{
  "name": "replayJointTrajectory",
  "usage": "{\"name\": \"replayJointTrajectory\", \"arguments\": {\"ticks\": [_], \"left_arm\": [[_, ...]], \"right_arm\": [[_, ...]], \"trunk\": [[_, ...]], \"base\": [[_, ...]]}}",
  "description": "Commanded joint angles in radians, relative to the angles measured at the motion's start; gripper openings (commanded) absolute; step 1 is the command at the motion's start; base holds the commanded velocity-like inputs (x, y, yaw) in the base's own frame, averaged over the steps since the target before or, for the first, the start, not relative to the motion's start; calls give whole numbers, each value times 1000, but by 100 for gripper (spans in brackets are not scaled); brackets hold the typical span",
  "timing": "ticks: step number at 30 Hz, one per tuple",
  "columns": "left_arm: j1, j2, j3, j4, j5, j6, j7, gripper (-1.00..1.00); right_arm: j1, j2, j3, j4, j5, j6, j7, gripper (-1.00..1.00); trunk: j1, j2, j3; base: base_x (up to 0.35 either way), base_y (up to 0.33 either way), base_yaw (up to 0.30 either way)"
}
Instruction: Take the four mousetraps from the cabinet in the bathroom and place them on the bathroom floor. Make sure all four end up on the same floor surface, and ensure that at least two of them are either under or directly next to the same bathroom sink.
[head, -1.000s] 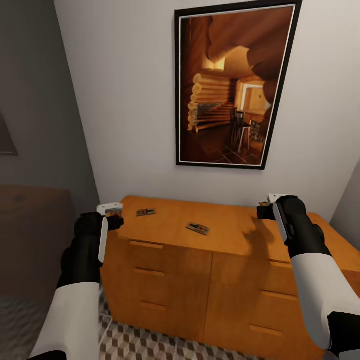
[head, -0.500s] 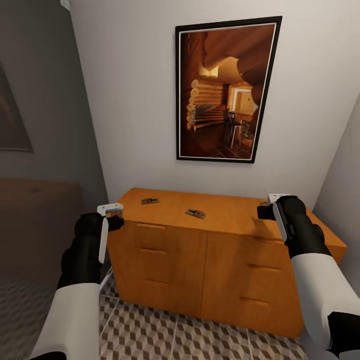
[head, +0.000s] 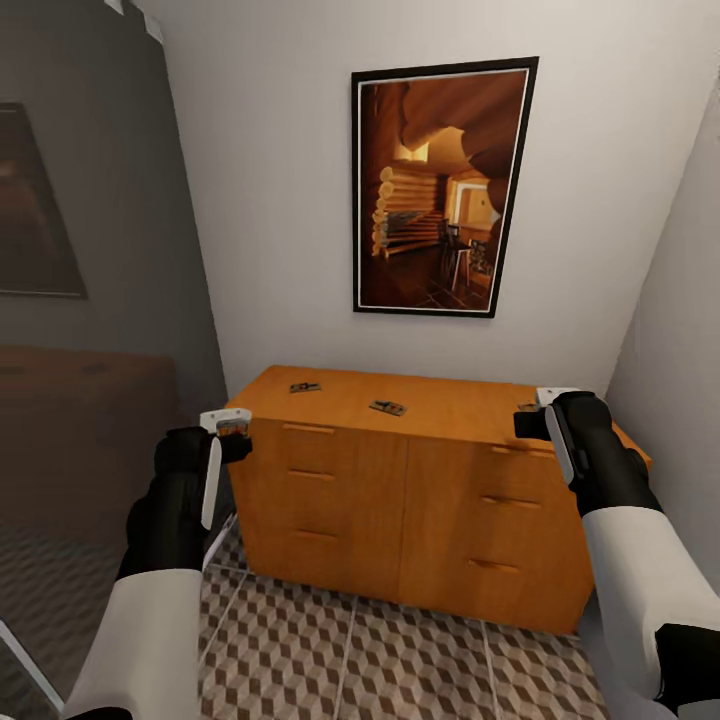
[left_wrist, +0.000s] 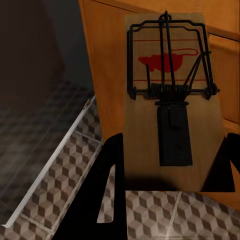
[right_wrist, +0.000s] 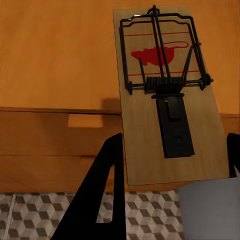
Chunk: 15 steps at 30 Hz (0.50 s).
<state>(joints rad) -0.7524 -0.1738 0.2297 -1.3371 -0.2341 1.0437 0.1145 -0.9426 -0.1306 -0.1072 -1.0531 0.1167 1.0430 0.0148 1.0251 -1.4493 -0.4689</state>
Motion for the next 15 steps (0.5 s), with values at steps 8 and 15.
{"name": "replayJointTrajectory", "arguments": {"ticks": [8,15], "left_arm": [[-1,-1,-4,63,0,-2,0,-100],[-1,-1,-6,95,-3,-6,0,-100]], "right_arm": [[68,0,-2,-16,5,-89,-5,-100],[80,0,0,-16,5,-141,-6,-100]], "trunk": [[0,-1,-1],[0,-1,-1]], "base": [[-29,0,0],[-329,26,0]]}}
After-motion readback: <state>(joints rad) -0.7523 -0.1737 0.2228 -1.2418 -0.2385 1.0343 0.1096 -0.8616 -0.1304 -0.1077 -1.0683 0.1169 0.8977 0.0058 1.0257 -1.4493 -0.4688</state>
